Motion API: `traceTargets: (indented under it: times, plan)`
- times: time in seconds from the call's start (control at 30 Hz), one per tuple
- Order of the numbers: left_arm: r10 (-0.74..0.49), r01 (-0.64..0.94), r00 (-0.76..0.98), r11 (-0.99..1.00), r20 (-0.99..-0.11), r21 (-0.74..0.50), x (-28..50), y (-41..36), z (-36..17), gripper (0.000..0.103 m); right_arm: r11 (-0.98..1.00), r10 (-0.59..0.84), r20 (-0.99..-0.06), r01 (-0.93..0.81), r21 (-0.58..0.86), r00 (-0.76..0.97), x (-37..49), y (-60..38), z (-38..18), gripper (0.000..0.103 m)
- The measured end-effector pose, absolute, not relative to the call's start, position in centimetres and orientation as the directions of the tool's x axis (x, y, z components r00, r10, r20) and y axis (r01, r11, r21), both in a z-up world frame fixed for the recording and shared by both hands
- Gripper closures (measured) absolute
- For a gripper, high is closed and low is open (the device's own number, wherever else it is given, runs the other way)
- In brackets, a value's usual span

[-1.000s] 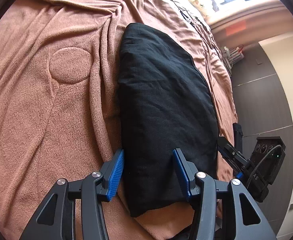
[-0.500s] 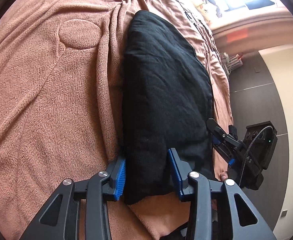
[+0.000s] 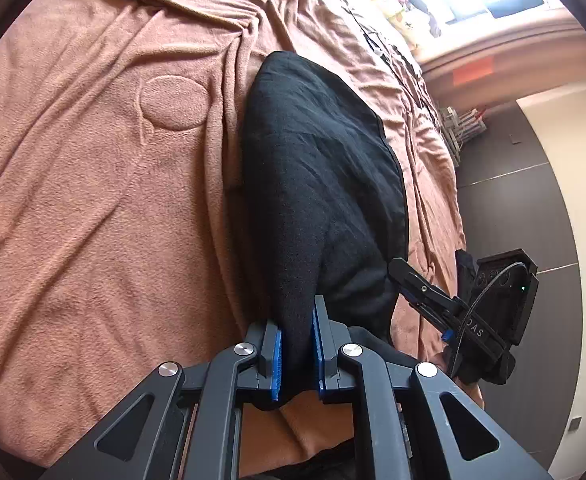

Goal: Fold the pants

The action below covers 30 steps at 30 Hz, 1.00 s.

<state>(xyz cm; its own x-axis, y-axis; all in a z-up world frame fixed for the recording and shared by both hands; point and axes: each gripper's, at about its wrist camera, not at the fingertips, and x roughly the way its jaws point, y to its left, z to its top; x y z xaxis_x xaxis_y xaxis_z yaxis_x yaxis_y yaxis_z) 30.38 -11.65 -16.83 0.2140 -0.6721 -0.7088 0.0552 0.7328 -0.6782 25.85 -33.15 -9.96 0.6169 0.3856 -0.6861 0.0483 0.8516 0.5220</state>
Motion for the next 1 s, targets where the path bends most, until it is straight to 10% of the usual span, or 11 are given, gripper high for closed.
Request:
traceTargets:
  times: [0.7, 0.87, 1.0]
  plan:
    - [-0.635, 0.038, 0.131, 0.771, -0.761, -0.636, 30.1, -7.2, -17.8, 0.078, 0.832, 0.495, -0.708, -0.041, 0.553, 0.504, 25.6, -31.3, -10.0, 0.066]
    - [-0.621, 0.044, 0.156, 0.781, -0.768, -0.623, 30.9, -6.6, -17.6, 0.051, 0.809, 0.513, -0.664, -0.047, 0.586, 0.545, 25.7, -33.7, -9.5, 0.036]
    - [-0.624, 0.05, 0.179, 0.778, -0.761, -0.626, 32.2, -6.1, -17.3, 0.048, 0.765, 0.525, -0.614, -0.011, 0.643, 0.589, 26.3, -36.2, -9.8, 0.031]
